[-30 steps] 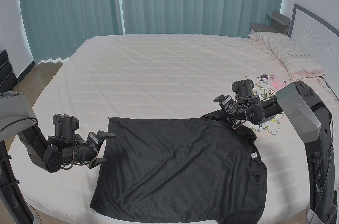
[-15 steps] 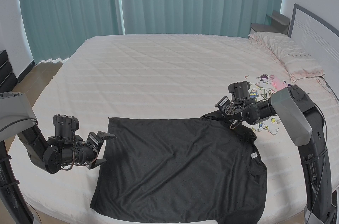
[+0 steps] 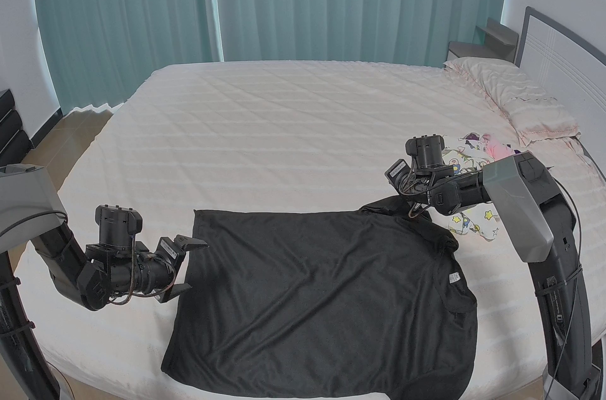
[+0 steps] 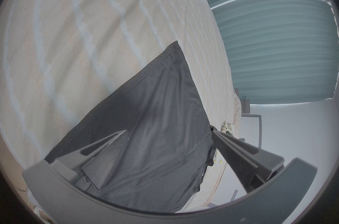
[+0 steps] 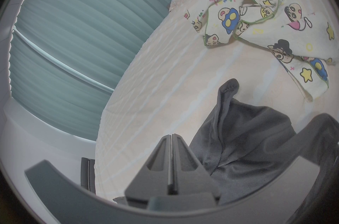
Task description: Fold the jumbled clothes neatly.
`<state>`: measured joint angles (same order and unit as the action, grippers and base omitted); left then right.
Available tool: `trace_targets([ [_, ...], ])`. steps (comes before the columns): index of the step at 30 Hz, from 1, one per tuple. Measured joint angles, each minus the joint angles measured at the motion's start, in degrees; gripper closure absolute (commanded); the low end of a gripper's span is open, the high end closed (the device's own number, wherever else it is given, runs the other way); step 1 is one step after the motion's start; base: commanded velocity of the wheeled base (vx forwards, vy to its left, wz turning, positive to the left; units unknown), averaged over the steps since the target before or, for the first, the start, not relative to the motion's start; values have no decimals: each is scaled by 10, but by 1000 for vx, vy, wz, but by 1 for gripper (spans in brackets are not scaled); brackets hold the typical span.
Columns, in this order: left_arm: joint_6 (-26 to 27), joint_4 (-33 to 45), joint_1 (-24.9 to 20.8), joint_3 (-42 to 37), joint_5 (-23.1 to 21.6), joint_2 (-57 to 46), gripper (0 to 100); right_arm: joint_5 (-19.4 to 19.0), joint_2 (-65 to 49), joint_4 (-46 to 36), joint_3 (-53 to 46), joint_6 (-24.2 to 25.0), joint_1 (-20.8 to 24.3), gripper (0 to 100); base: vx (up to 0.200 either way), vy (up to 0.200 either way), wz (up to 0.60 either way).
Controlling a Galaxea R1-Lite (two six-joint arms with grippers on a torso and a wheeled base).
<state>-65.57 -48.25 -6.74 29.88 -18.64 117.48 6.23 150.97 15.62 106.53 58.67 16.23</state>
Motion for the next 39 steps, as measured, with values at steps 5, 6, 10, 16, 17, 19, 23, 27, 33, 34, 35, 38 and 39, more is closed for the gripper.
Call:
trace_targets([
  [5, 0, 0, 0, 0, 0, 0, 0, 0, -2, -4, -5, -17, -10, 0, 0, 0, 0],
  [6, 0, 0, 0, 0, 0, 0, 0, -1, -3, -5, -8, -18, -13, 0, 0, 0, 0],
  [10, 0, 0, 0, 0, 0, 0, 0, -7, -9, -6, -15, -22, -21, 0, 0, 0, 0],
  [16, 0, 0, 0, 0, 0, 0, 0, -8, -9, -7, -18, -26, -23, 0, 0, 0, 0],
  [17, 0, 0, 0, 0, 0, 0, 0, -8, -8, -7, -18, -27, -23, 0, 0, 0, 0],
  [19, 0, 0, 0, 0, 0, 0, 0, -8, -3, -7, -16, -30, -24, 0, 0, 0, 0],
  [23, 0, 0, 0, 0, 0, 0, 0, -7, 6, -6, -14, -39, -25, 0, 0, 0, 0],
  [27, 0, 0, 0, 0, 0, 0, 0, -8, 13, -4, -10, -41, -26, 100, 0, 0, 0],
  [33, 0, 0, 0, 0, 0, 0, 0, -3, 30, -15, 21, -43, -24, 100, 0, 0, 0],
  [34, 0, 0, 0, 0, 0, 0, 0, -2, 33, -20, 30, -42, -24, 100, 0, 0, 0],
  [35, 1, 0, 0, 0, 0, 0, 0, -2, 36, -25, 39, -42, -24, 100, 0, 0, 0],
  [38, 1, 0, 0, 0, 1, 0, 0, -1, 40, -27, 65, -40, -26, 100, 0, 0, 0],
  [39, 1, 0, 0, 0, 1, 0, 0, 0, 40, -25, 69, -40, -27, 100, 0, 0, 0],
])
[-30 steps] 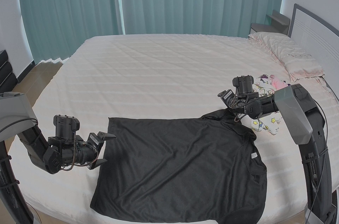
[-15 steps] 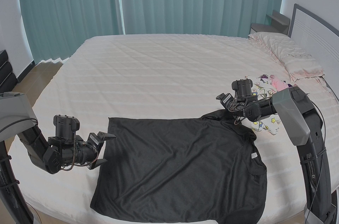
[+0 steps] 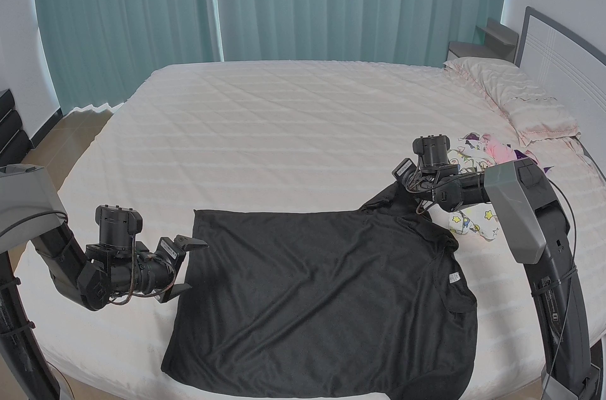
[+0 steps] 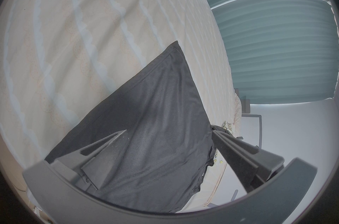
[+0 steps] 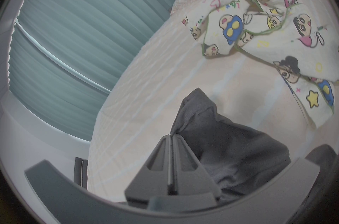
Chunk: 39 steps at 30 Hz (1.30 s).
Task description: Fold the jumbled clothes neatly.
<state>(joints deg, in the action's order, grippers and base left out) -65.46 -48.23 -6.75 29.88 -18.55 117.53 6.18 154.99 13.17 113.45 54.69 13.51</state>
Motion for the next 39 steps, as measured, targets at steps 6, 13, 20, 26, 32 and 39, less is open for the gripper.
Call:
trace_targets([
  [6, 0, 0, 0, 0, 0, 0, 0, 1, 3, 37, 10, -2, -2, 100, 0, 0, 0],
  [13, 0, 0, 0, 0, 2, 0, 0, 2, 5, 44, 11, -4, -3, 100, 0, 0, 0],
  [20, 0, 0, -1, 0, 2, 0, 0, 2, -2, 75, 12, -4, -2, 0, 0, 0, 0],
  [26, 0, 0, -1, 0, 3, 0, 0, 2, -5, 102, 12, -3, -7, 0, 0, 0, 0],
  [32, 0, 0, -1, 0, 3, 1, 0, 2, -4, 64, 12, -5, -9, 0, 0, 0, 0],
  [39, 1, 0, -1, 0, 3, 1, 0, -5, -11, 36, -4, -18, -8, 0, 0, 0, 0],
])
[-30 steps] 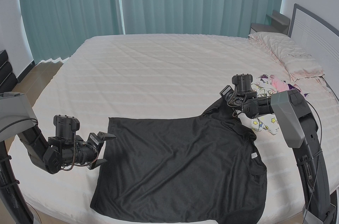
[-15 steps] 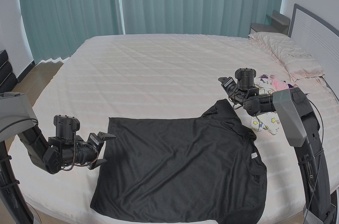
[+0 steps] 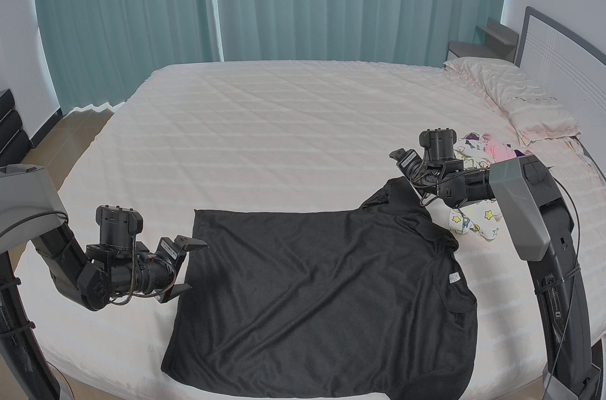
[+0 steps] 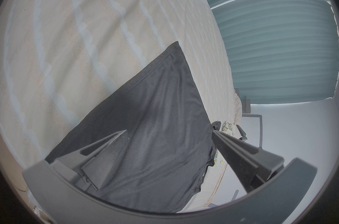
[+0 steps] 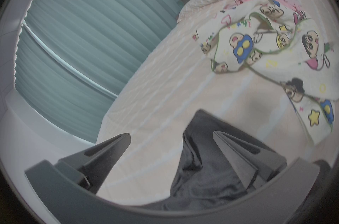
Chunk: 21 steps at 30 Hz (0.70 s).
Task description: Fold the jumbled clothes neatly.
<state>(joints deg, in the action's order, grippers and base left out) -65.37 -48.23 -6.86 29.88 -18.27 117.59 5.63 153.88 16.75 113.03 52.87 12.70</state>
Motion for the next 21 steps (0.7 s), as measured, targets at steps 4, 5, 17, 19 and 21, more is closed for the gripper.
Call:
trace_targets([
  [4, 0, 0, 0, 0, 0, 0, 0, -16, -10, -6, -44, 0, 11, 0, 0, 0, 0],
  [5, 0, 0, 0, 0, 0, 0, 0, -19, -13, -8, -54, 0, 15, 0, 0, 0, 0],
  [17, 0, 0, 0, -1, 0, 0, 0, -25, -9, -15, -80, 0, 45, 0, 0, 0, 0],
  [19, 0, 0, 0, -1, 0, 0, 0, -24, -2, -14, -71, 0, 47, 0, 0, 0, 0],
  [21, 0, 0, 0, -1, 0, 0, 0, -23, 5, -12, -59, 1, 47, 0, 0, 0, 0],
])
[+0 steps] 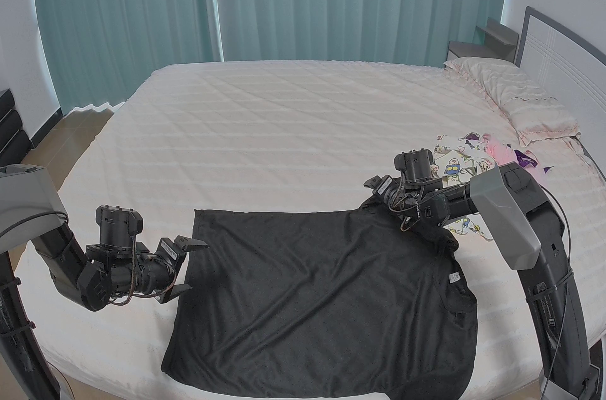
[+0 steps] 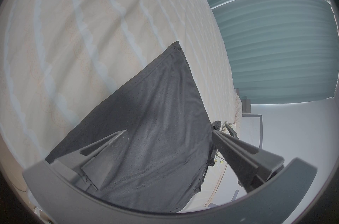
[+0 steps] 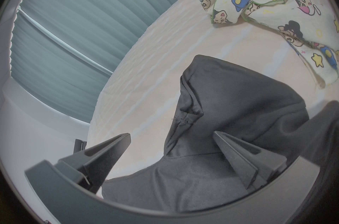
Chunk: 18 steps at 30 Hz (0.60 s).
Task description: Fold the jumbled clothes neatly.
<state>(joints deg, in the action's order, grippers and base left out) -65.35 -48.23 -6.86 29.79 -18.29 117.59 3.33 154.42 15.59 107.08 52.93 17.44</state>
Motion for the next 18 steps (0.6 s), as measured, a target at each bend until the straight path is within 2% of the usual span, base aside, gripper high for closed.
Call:
trace_targets([
  [10, 0, 0, -1, 0, 0, 0, 0, 2, 38, 28, 61, 21, 2, 0, 0, 0, 0],
  [18, -1, 0, 0, -2, 1, 0, 0, -3, 32, 131, 75, 58, 2, 0, 0, 0, 0],
])
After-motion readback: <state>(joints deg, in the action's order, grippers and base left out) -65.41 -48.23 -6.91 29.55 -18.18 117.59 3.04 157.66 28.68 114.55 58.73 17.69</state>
